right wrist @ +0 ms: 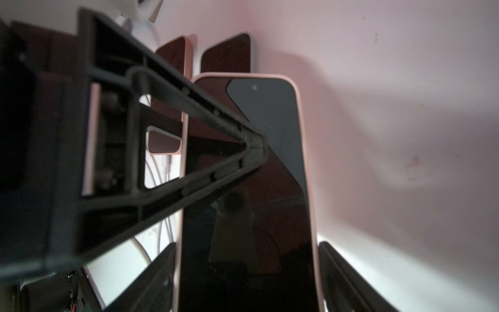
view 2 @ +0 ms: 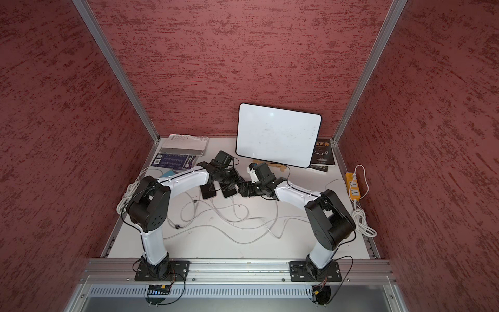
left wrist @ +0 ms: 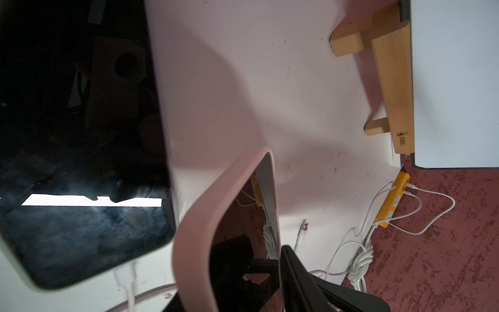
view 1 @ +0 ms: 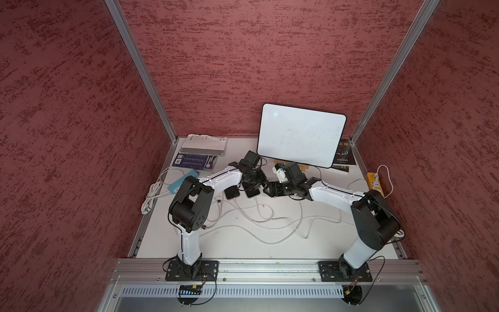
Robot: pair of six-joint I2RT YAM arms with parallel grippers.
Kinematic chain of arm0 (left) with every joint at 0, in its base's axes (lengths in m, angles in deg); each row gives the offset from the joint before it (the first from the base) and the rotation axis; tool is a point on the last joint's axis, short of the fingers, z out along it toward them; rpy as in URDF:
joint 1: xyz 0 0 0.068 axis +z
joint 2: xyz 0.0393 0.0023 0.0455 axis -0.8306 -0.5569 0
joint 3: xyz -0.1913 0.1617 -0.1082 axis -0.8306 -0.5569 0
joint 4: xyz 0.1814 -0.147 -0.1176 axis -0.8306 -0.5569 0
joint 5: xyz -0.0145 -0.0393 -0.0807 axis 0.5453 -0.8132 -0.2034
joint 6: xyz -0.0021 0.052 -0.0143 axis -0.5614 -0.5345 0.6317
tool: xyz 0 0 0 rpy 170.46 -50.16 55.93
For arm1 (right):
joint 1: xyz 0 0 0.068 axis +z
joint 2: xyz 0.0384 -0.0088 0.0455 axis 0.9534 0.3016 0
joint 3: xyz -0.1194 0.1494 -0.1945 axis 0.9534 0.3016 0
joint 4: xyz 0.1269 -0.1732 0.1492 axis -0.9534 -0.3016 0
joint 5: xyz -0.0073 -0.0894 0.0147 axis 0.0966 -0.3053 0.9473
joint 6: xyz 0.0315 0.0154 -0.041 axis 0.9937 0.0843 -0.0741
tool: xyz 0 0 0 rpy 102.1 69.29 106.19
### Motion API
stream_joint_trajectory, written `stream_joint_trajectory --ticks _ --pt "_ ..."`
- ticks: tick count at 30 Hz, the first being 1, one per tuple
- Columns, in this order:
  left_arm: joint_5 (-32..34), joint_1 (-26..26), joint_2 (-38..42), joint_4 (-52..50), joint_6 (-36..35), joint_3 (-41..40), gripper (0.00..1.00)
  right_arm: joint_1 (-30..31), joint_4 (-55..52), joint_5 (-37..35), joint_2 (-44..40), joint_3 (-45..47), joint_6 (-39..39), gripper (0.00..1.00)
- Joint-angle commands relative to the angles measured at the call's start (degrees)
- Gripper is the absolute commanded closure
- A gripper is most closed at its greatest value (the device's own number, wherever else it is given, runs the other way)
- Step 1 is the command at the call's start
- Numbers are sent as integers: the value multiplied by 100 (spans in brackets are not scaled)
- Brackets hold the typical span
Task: Plug the charging cable into the phone
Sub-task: Pick up the phone at the center of the board, then pick up the charging cable from the center of the board.
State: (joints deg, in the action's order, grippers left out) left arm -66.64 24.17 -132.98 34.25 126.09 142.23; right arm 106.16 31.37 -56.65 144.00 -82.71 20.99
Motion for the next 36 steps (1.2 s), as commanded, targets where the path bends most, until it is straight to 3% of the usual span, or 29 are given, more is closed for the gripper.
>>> stream_joint_trajectory --ticks 1,6,9,11,15,18,21,28,36 --pt "-162 -26 -21 265 20 24 71 56 497 322 -269 65 118 86" --pt "-141 -14 5 216 -43 0 92 56 504 327 -354 105 117 85" --pt "-86 12 101 186 -92 -60 99 51 376 211 -458 96 40 77" --pt "-61 45 157 208 -135 -108 100 56 266 110 -543 79 -39 66" --pt "-36 86 298 187 -354 -158 100 53 19 -301 -842 85 -199 35" --pt "204 71 628 147 -710 -251 100 48 -471 -1023 -1013 -6 -320 27" --pt "726 36 1284 193 -1177 -543 100 39 -1303 -2031 -977 -206 -411 26" --pt "1162 -9 3049 1243 -1922 -1765 100 39 -2038 -2997 -848 -13 -323 30" --pt "617 35 3927 2288 -2337 -2648 100 -63 -2187 -3120 -264 83 -470 38"
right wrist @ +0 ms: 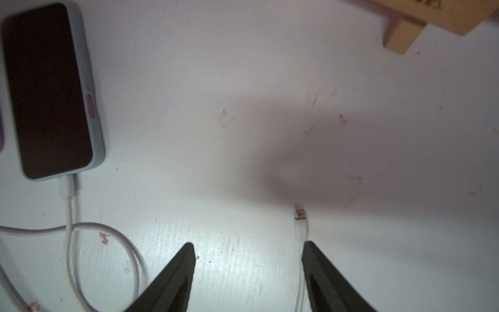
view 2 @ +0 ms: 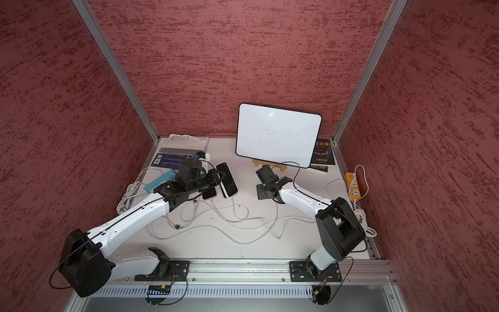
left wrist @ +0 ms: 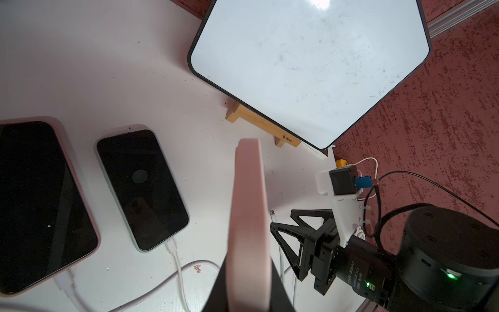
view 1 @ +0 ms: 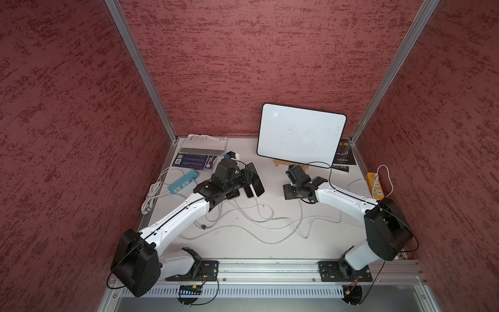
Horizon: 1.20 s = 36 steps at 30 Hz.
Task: Plug the charging cable into the phone
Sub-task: Pick up the charging cable from the center of the board.
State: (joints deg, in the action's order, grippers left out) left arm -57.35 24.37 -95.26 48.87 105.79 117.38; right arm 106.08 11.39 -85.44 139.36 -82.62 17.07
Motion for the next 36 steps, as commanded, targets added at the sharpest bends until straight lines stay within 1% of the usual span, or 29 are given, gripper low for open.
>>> stream_joint_trajectory --ticks 1,3,5,7,13,17,23,28,32,36 --pt "-500 11 260 1108 -305 -326 100 -76 -191 -221 253 63 -88 38" --pt "-492 5 450 1393 -227 -513 100 -106 -188 -207 320 64 -92 40" --pt "-373 42 468 1214 -229 -462 100 -133 -192 -105 397 41 -101 41" --pt "-442 63 413 1134 -274 -425 100 -158 -212 -82 464 46 -92 41" --pt "-433 77 420 1287 -228 -533 100 -325 -107 -7 561 166 -46 42" --pt "-411 83 384 1237 -228 -506 100 -385 -69 36 658 182 -37 46" --pt "-402 143 407 1117 -233 -484 100 -540 155 316 633 405 56 53" --pt "-389 216 450 1071 -218 -519 100 -622 303 502 895 407 40 62" --pt "-407 235 440 1035 -211 -510 100 -626 306 512 982 379 18 70" --pt "-392 251 445 1033 -205 -540 100 -626 310 504 901 453 47 74"
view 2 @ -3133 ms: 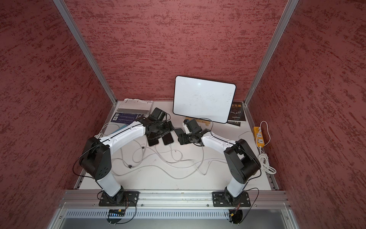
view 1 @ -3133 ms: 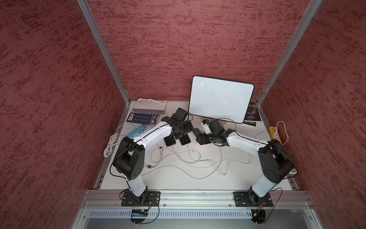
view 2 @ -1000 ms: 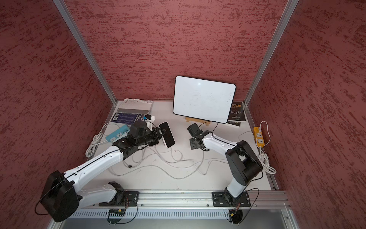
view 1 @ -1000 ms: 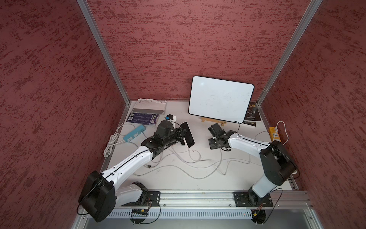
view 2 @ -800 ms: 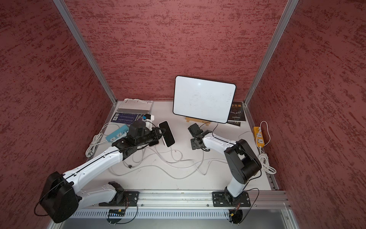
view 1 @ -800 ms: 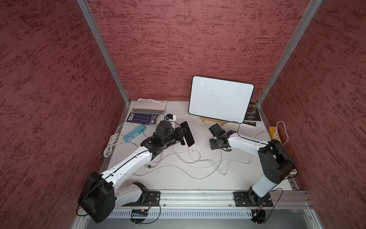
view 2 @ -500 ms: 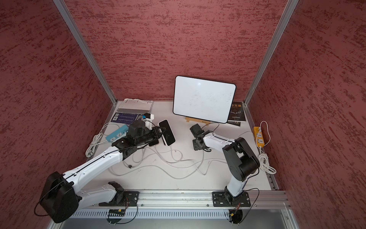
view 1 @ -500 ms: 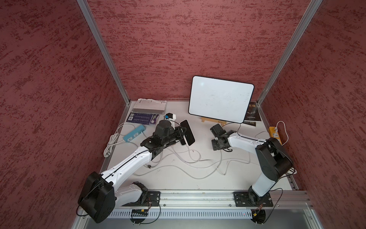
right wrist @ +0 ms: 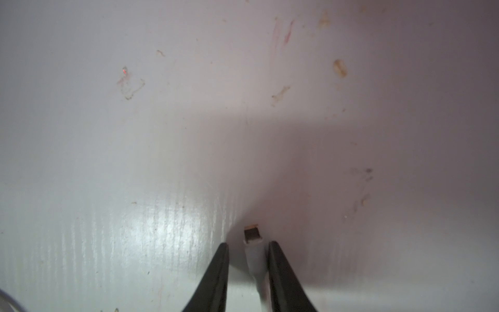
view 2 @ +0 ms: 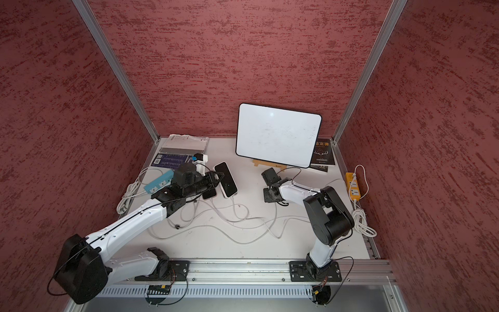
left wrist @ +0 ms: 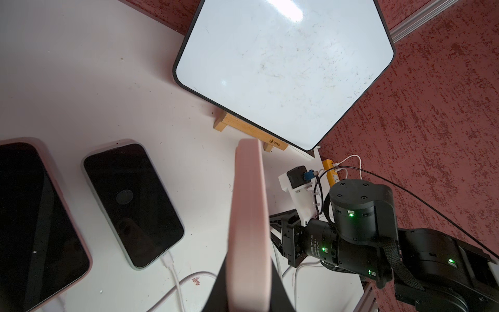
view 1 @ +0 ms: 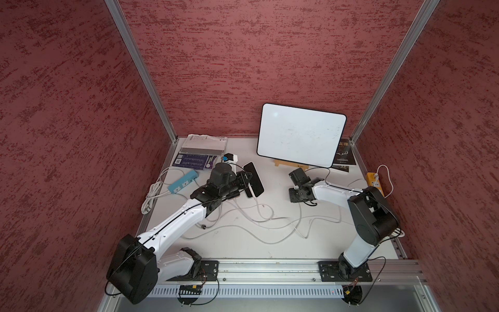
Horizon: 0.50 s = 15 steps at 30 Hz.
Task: Plug the charging cable into the phone
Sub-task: Pick up the charging cable from the center of the board.
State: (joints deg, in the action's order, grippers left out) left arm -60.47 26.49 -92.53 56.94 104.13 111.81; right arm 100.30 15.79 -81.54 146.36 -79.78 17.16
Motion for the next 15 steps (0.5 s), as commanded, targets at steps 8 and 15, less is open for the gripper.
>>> stream_joint_trajectory --ticks 8,15 --pt "-62 58 76 186 17 78 100 -49 -133 204 129 181 35 87" --pt "78 73 51 296 184 0 100 -24 364 717 -359 323 -39 100"
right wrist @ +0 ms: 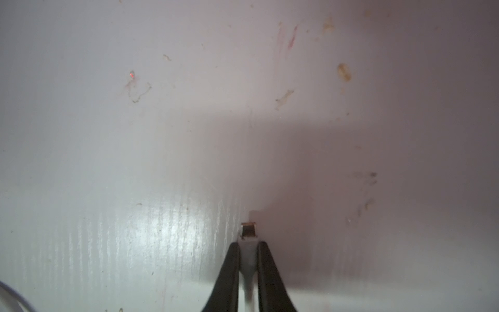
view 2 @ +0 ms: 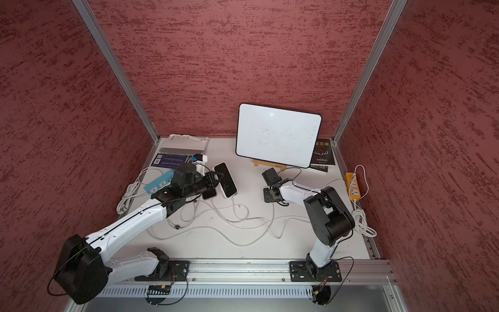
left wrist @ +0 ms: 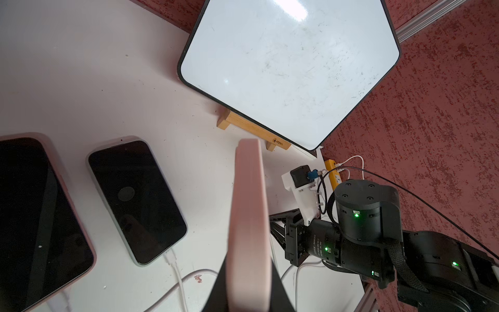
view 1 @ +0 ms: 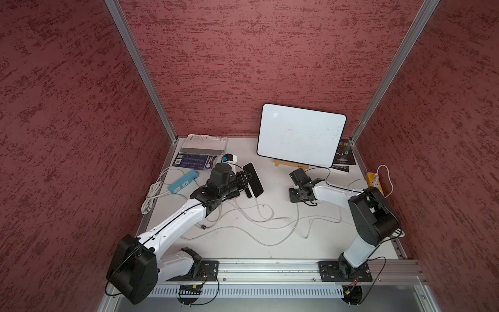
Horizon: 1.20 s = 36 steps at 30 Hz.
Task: Plug the charging cable into the phone
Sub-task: Pick up the charging cable from the center of the board, then insert the charging cable into the phone.
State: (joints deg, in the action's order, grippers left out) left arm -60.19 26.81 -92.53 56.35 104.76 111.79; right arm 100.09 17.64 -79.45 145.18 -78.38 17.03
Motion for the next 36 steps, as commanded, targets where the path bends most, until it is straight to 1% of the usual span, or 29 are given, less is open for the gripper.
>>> stream_joint_trajectory --ticks 1,6,8,10,12,15,19,23,31,36 --pt "96 42 30 353 138 1 100 18 317 612 -414 244 -42 100" --pt "152 98 -165 321 195 99 100 336 908 785 -1332 512 -311 100" --pt "-14 178 -220 281 154 177 100 567 1338 895 -1792 725 -480 100" --pt "-29 221 -178 396 191 157 100 792 1877 1274 -2210 998 -660 100" --pt "-85 248 -43 739 234 41 100 1018 2311 1514 -2566 1263 -805 100" --pt "-113 258 178 1002 198 16 100 1282 2604 1790 -2903 1474 -1135 100" --pt "-92 264 193 1047 273 110 100 1562 2770 2026 -2969 1544 -1393 100" --pt "-246 242 122 1344 410 105 100 1779 2802 1979 -2942 1492 -1510 100" --pt "-212 181 -100 1699 773 36 100 1877 2780 1747 -2609 1221 -1397 100" --pt "-208 114 -244 1772 862 49 100 1886 2857 1574 -2421 1077 -1271 100"
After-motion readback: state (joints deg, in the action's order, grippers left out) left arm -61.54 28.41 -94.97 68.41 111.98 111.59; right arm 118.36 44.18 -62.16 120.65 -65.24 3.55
